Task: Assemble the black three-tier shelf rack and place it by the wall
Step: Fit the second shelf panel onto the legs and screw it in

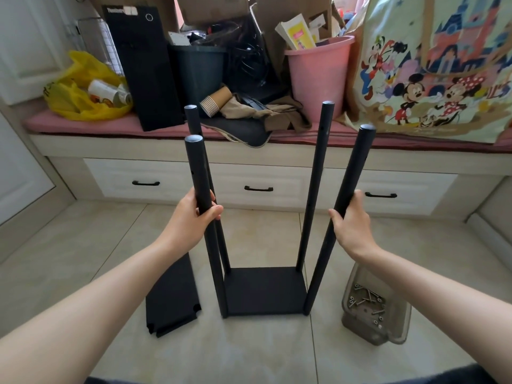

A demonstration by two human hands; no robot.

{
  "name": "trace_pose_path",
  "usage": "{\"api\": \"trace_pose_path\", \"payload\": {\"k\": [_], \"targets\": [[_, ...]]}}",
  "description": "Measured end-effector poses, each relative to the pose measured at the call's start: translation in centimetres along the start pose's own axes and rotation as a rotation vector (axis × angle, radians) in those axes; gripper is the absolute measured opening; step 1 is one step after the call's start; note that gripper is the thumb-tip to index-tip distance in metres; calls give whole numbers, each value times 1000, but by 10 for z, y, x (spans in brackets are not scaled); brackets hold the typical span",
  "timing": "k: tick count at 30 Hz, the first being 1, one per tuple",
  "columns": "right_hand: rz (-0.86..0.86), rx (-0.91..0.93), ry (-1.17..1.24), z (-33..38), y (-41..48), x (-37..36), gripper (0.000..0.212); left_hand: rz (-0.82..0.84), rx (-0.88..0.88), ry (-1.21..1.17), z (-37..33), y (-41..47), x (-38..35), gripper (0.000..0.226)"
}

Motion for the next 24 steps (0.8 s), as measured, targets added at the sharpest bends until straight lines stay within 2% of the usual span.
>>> {"api": "trace_pose_path", "payload": {"k": [10, 15, 19, 22, 24], "targets": [[43, -31, -104, -5, -3, 2, 31, 54, 13, 133, 17, 5, -1, 16], [44, -74, -98, -5, -8, 8, 34, 29, 11, 107, 19, 3, 2, 17], [154, -239, -218, -16, -19, 6, 49, 45, 20, 113, 21, 3, 7, 21], [340, -357, -366, -24, -32, -5, 23, 119, 63, 158, 26, 1, 13, 29], [445, -381, -395, -30, -42, -16, 21, 141, 54, 195, 28, -1, 20, 25]]}}
Point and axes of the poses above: each hand's wrist, its own y-axis towards the middle knuckle, its own x-axis out of the back of the hand, z = x × y, the point moved 4 cm from there along y, towards the middle knuckle, and after that the axes turned 5 degrees about x, right-handed, at the moved point
